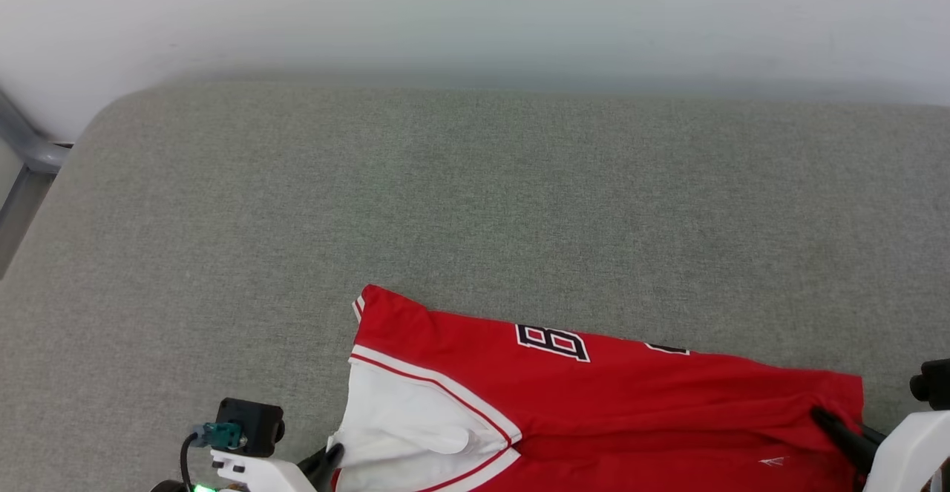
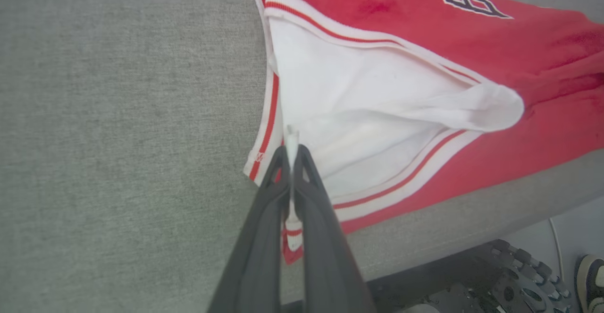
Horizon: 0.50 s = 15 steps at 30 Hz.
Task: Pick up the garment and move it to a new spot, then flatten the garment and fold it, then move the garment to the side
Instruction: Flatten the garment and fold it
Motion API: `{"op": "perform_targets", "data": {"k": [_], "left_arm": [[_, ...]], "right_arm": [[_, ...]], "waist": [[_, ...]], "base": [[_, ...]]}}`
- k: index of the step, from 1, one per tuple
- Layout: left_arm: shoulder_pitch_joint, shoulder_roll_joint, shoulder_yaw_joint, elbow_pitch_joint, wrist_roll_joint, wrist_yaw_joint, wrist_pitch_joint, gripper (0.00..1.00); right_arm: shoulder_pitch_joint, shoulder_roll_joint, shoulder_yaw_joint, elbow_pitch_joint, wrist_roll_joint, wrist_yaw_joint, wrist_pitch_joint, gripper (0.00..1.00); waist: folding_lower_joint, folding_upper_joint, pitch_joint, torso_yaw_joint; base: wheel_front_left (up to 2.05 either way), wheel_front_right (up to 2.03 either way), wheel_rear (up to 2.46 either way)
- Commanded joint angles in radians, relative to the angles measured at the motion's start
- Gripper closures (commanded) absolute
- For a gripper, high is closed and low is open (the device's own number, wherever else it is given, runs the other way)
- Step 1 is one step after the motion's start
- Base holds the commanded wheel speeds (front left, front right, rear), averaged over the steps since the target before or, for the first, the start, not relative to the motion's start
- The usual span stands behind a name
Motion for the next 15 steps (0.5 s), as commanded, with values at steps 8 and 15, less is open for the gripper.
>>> {"op": "perform_targets", "data": {"k": [8, 15], "left_arm": [[-0.013, -0.038, -0.017, 0.084, -0.002, -0.025, -0.01, 1.0], [-0.022, -0.066, -0.026, 0.123, 0.01, -0.043, -0.044, 0.0]], "right_arm": [[0.011, -0.065, 0.085, -0.006, -0.022, -0.001, -0.035, 1.0], [0.012, -0.074, 0.125, 0.035, -0.005, -0.001, -0.031, 0.0]], "waist": [[0.0, -0.0001, 0.014, -0.005], [0.0, -0.0001, -0.006, -0.005]], "base": [[0.0, 0.0, 0.0], [0.0, 0.0, 0.0]]}}
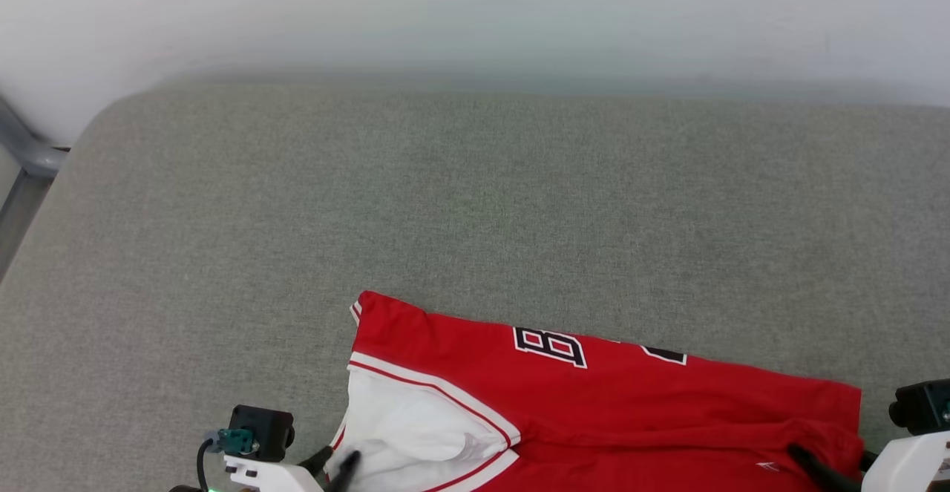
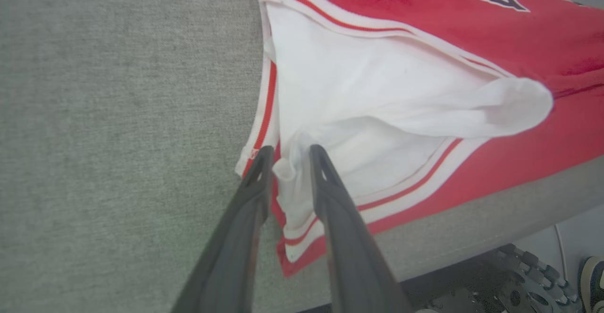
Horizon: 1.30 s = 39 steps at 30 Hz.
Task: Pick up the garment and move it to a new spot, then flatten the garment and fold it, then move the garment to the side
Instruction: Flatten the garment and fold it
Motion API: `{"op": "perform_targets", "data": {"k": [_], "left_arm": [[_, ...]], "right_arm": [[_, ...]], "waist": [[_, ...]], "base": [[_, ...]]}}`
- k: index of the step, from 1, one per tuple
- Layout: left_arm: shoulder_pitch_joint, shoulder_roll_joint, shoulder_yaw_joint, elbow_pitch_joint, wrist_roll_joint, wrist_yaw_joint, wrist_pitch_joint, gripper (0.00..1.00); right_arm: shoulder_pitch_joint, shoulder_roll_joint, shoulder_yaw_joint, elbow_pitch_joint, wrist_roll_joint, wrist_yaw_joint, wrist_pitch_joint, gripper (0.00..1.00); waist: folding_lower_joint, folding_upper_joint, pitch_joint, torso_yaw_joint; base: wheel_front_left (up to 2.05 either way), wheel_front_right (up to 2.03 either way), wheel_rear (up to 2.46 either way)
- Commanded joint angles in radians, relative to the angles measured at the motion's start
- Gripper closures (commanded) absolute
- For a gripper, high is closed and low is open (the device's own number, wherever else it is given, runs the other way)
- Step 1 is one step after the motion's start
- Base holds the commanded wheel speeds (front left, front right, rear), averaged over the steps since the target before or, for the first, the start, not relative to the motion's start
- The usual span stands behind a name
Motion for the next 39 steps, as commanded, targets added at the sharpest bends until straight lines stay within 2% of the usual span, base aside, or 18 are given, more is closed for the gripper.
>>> {"op": "perform_targets", "data": {"k": [1, 7, 14, 19, 25, 26, 34, 39], "left_arm": [[0.002, -0.005, -0.003, 0.003, 0.003, -0.002, -0.007, 0.0], [-0.003, -0.013, 0.022, -0.013, 0.022, 0.013, -0.071, 0.0], [-0.037, -0.025, 0.073, -0.058, 0.086, 0.052, -0.212, 0.0], [-0.068, -0.021, 0.083, -0.059, 0.171, 0.065, -0.317, 0.0], [-0.097, -0.038, 0.096, -0.038, 0.267, 0.082, -0.391, 0.0], [-0.1, -0.048, 0.11, -0.025, 0.303, 0.083, -0.401, 0.0], [-0.071, -0.083, 0.161, -0.002, 0.348, 0.049, -0.408, 0.0], [-0.067, -0.107, 0.191, 0.009, 0.369, 0.023, -0.408, 0.0]], "right_arm": [[0.009, 0.003, 0.002, 0.002, 0.006, -0.001, 0.007, 0.0], [0.019, -0.012, -0.027, -0.019, 0.041, -0.001, 0.053, 0.0], [0.033, 0.021, -0.151, -0.061, 0.06, -0.001, 0.164, 0.0], [0.023, 0.082, -0.251, -0.069, 0.036, -0.001, 0.253, 0.0], [-0.002, 0.192, -0.376, -0.041, 0.0, -0.001, 0.355, 0.0], [-0.014, 0.249, -0.428, -0.013, -0.048, -0.001, 0.381, 0.0], [-0.033, 0.334, -0.502, 0.041, -0.122, -0.001, 0.441, 0.0], [-0.035, 0.37, -0.507, 0.071, -0.139, -0.001, 0.464, 0.0]], "waist": [[0.0, -0.0001, -0.012, -0.001], [0.0, -0.0001, -0.056, -0.007], [0.0, -0.0001, -0.056, -0.013], [0.0, -0.0001, -0.035, -0.013], [0.0, -0.0001, -0.008, 0.002], [0.0, -0.0001, 0.003, 0.012], [0.0, -0.0001, 0.021, 0.034], [0.0, -0.0001, 0.033, 0.042]], "base": [[0.0, 0.0, 0.0], [0.0, 0.0, 0.0], [0.0, 0.0, 0.0], [0.0, 0.0, 0.0], [0.0, 0.0, 0.0], [0.0, 0.0, 0.0], [0.0, 0.0, 0.0], [0.0, 0.0, 0.0]]}}
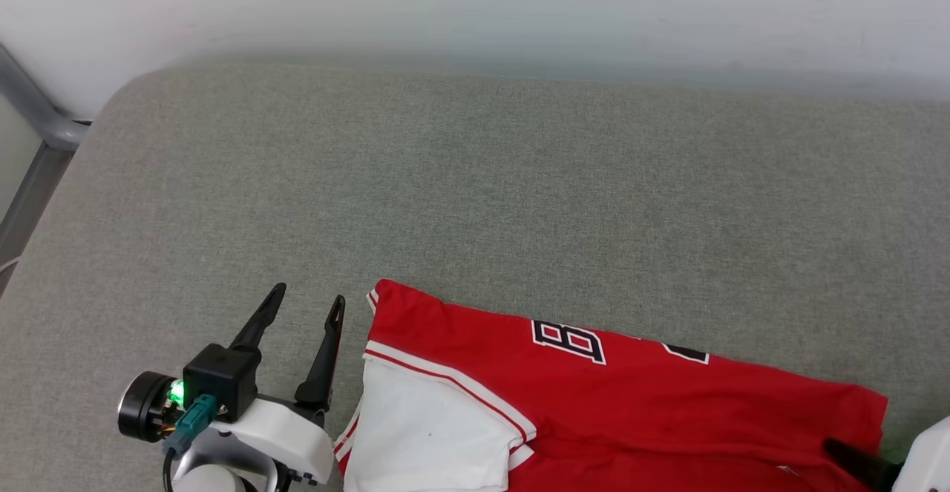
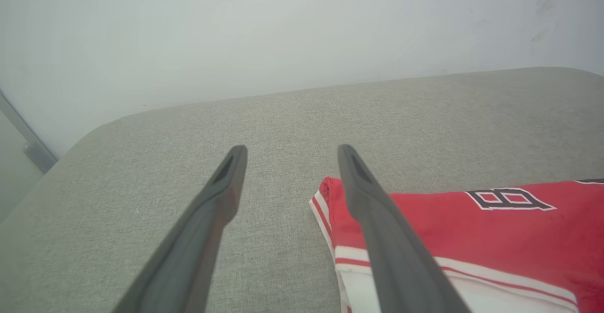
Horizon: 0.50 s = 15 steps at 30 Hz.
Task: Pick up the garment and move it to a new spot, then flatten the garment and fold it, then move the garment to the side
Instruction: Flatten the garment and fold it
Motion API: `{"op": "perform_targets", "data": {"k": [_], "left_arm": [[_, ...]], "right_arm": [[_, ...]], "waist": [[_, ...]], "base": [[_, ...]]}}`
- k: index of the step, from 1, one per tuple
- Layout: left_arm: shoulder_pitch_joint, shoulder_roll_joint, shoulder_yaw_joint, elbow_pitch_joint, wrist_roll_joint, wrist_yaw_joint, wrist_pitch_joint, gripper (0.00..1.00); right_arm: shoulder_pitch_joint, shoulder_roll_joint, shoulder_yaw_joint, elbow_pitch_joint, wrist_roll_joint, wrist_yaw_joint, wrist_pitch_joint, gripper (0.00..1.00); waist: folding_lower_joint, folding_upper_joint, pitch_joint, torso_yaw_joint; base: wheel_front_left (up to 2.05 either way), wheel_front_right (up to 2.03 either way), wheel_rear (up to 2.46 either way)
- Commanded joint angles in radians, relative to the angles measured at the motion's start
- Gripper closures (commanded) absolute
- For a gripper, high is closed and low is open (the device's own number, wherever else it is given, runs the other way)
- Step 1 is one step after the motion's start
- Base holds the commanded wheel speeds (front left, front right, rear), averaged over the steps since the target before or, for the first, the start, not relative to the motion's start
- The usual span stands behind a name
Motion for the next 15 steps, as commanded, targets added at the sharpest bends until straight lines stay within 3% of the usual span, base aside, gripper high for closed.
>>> {"op": "perform_targets", "data": {"k": [1, 13, 14, 15], "left_arm": [[0.006, -0.006, 0.009, 0.003, 0.007, -0.008, -0.007, 0.0], [0.01, -0.045, 0.054, 0.034, 0.044, -0.056, -0.007, 0.0], [0.01, -0.048, 0.057, 0.036, 0.047, -0.061, -0.007, 0.0], [0.01, -0.051, 0.059, 0.038, 0.05, -0.063, -0.007, 0.0]], "right_arm": [[0.001, 0.031, 0.02, 0.023, 0.0, -0.001, 0.014, 0.0], [-0.021, 0.102, 0.13, 0.049, 0.042, 0.001, -0.001, 0.0], [-0.023, 0.1, 0.137, 0.053, 0.041, 0.001, -0.004, 0.41], [-0.023, 0.097, 0.142, 0.056, 0.041, 0.001, -0.005, 0.63]], "waist": [[-0.0001, 0.0, 0.004, 0.002], [-0.0001, 0.0, 0.021, 0.001], [-0.0001, 0.0, 0.02, 0.002], [-0.0001, 0.0, 0.019, 0.002]], "base": [[0.0, 0.0, 0.0], [0.0, 0.0, 0.0], [0.0, 0.0, 0.0], [0.0, 0.0, 0.0]]}}
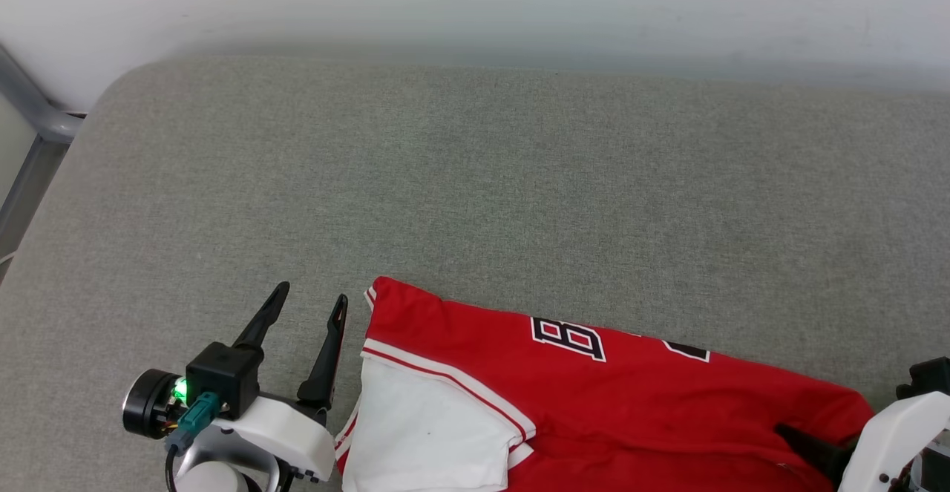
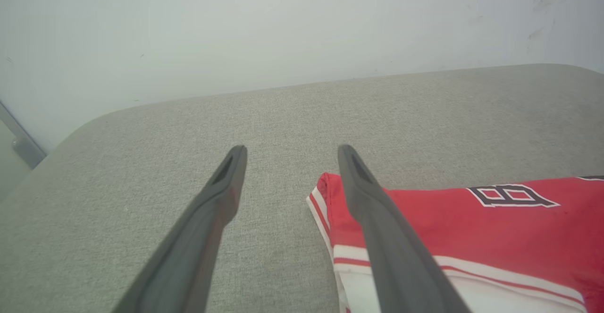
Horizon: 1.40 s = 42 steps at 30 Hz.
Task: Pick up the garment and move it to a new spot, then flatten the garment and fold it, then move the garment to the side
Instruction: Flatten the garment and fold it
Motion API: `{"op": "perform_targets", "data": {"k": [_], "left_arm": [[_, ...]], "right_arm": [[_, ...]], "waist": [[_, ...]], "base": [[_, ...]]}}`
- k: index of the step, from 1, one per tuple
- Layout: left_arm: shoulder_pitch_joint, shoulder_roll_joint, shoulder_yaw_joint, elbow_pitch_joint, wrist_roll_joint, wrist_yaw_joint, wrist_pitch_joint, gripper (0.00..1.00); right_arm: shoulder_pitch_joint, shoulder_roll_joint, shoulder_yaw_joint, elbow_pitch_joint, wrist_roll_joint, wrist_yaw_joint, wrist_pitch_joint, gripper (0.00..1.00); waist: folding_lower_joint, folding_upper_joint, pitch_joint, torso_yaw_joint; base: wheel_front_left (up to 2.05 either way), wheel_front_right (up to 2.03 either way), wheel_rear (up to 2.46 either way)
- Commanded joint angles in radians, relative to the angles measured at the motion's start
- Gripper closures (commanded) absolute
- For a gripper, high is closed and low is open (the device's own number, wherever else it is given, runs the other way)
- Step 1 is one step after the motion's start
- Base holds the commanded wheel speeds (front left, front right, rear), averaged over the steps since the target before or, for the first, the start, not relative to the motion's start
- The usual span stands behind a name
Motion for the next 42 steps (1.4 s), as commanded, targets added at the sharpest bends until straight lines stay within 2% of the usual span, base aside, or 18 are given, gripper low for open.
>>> {"op": "perform_targets", "data": {"k": [1, 2, 10, 11, 22, 31, 37, 42], "left_arm": [[0.004, -0.008, 0.008, 0.007, 0.008, -0.011, -0.007, 0.0], [0.005, -0.01, 0.01, 0.01, 0.009, -0.014, -0.007, 0.0], [0.021, -0.019, 0.025, 0.03, 0.02, -0.029, -0.007, 0.0], [0.023, -0.02, 0.031, 0.032, 0.024, -0.034, -0.007, 0.0], [0.041, -0.028, 0.047, 0.035, 0.034, -0.048, -0.007, 0.0], [0.066, -0.049, 0.053, 0.047, 0.041, -0.055, -0.007, 0.0], [0.079, -0.057, 0.067, 0.046, 0.044, -0.056, -0.006, 0.0], [0.095, -0.069, 0.083, 0.043, 0.047, -0.057, -0.005, 0.0]], "right_arm": [[0.006, 0.048, 0.06, 0.044, 0.011, 0.003, 0.006, 0.93], [0.006, 0.045, 0.064, 0.045, 0.012, 0.003, -0.001, 1.0], [0.005, -0.017, 0.052, 0.05, 0.023, 0.001, -0.068, 1.0], [0.003, -0.045, 0.048, 0.049, 0.025, 0.001, -0.084, 1.0], [-0.028, -0.169, -0.014, 0.071, 0.019, 0.001, -0.165, 1.0], [-0.008, -0.171, 0.018, 0.013, 0.078, 0.001, -0.148, 1.0], [0.039, -0.147, 0.069, -0.102, 0.104, 0.001, -0.08, 1.0], [0.081, -0.098, 0.105, -0.218, 0.117, 0.001, 0.02, 1.0]], "waist": [[-0.0001, 0.0, -0.002, 0.001], [-0.0001, 0.0, -0.003, 0.002], [-0.0001, 0.0, -0.025, -0.001], [-0.0001, 0.0, -0.032, -0.003], [-0.0001, 0.0, -0.055, -0.017], [-0.0001, 0.0, -0.103, -0.021], [-0.0001, 0.0, -0.131, -0.003], [-0.0001, 0.0, -0.146, 0.023]], "base": [[0.0, 0.0, 0.0], [0.0, 0.0, 0.0], [0.0, 0.0, 0.0], [0.0, 0.0, 0.0], [0.0, 0.0, 0.0], [0.0, 0.0, 0.0], [0.0, 0.0, 0.0], [0.0, 0.0, 0.0]]}}
